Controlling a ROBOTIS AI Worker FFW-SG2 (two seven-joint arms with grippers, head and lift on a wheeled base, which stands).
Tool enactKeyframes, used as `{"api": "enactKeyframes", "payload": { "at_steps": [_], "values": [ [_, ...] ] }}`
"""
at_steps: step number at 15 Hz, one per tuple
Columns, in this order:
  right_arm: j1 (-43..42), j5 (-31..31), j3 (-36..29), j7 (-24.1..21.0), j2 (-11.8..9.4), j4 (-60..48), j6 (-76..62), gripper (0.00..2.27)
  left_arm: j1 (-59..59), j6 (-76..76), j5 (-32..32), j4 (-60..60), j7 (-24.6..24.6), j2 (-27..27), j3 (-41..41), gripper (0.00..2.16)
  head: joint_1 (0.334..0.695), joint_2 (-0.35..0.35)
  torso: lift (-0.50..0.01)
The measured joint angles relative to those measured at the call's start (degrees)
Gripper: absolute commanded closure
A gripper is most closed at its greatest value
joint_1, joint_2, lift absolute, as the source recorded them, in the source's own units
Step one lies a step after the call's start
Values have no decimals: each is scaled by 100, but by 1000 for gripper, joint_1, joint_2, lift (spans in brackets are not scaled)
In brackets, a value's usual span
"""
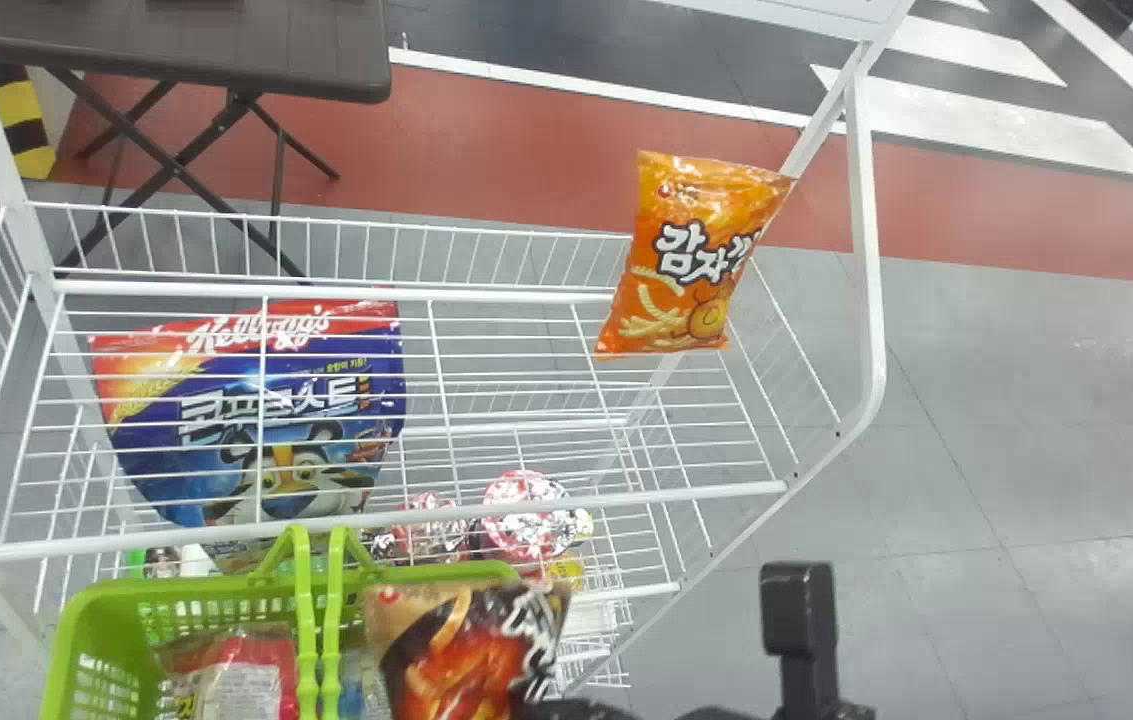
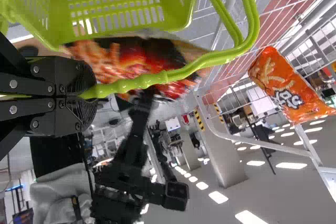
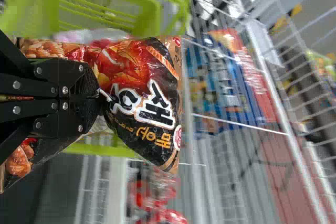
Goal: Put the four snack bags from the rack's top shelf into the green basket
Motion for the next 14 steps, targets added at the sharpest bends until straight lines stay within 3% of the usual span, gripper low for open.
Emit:
{"api": "enactKeyframes", "payload": {
  "at_steps": [3,7,8,9,10,11,12,14],
  "values": [
    [-120,48,514,-5,1,486,-233,2196,5,-1,-16,-6,-4,0,-34,2148,695,-319,0],
    [-363,59,1368,-24,7,1007,-973,2196,23,-1,-20,-27,-4,0,-54,2148,695,-160,0],
    [-403,50,1552,-33,9,1072,-1031,2192,25,-1,-20,-27,-3,0,-56,2148,695,-81,0],
    [-441,76,1694,-54,9,1126,-1058,2179,25,-2,-20,-27,-4,0,-57,2148,695,-48,0],
    [-484,128,1832,-72,9,1206,-1073,1953,25,-2,-20,-27,-10,0,-57,2148,695,-24,0],
    [-523,182,1917,-93,1,1288,-1072,1133,26,-1,-20,-26,-11,0,-57,2148,695,-10,0],
    [-546,258,1949,-101,-14,1335,-1060,22,24,-2,-19,-19,-14,0,-57,2148,695,-5,0],
    [-532,507,1857,-187,-55,1325,-1047,-1,18,-12,-19,-10,-13,0,-52,2148,695,-59,0]
  ]
}}
